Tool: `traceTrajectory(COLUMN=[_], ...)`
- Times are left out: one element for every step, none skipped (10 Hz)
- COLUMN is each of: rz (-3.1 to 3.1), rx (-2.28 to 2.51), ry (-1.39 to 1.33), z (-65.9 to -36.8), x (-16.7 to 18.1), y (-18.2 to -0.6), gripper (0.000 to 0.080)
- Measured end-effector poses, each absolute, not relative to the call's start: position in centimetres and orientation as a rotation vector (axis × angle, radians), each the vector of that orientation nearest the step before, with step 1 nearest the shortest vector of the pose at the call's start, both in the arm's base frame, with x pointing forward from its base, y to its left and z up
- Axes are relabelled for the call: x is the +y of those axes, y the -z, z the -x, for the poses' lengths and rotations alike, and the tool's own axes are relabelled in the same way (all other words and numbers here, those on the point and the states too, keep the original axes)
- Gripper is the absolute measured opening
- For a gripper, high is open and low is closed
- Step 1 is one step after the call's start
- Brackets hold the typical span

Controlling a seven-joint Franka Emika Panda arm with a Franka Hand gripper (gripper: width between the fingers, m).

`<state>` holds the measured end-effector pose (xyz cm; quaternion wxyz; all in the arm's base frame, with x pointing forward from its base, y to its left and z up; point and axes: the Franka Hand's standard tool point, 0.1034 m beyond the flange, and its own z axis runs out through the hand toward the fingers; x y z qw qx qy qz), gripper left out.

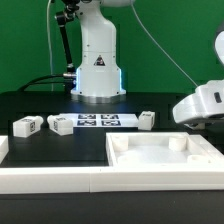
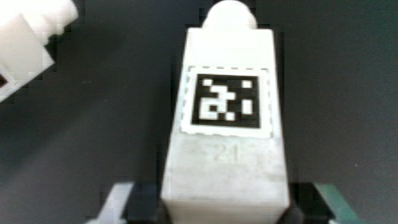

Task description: Assemble square table

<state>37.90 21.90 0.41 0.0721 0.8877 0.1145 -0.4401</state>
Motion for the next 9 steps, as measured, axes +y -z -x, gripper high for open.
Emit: traceTrajectory(rz=[-2.675,-2.691,-2.724,-2.753,-2.768,-2.784,-2.811,-2.825,-2.835], rx=[0.341,0.374,0.402,0.385,0.393,0.376,0.364,0.414,0.409], ry=[1.318,1.317,1.299,1.273,1.275,1.266,1.236,1.215,1.196], z=[-38.2,-38.8,-39.8,-40.8,-41.6,-42.3,-43.3,-44.0,-44.1], x=[21.7,21.3,20.6,19.7,18.8,18.0,17.3,16.7,16.9], y=[-0.7,-1.4,-2.7,-4.1,-5.4,-6.7,-7.8,-8.4,-8.1], gripper=[0.0291,0.0291,0.0291,0.0291,0.0291,0.0291,0.0291,0.0291,0.0291])
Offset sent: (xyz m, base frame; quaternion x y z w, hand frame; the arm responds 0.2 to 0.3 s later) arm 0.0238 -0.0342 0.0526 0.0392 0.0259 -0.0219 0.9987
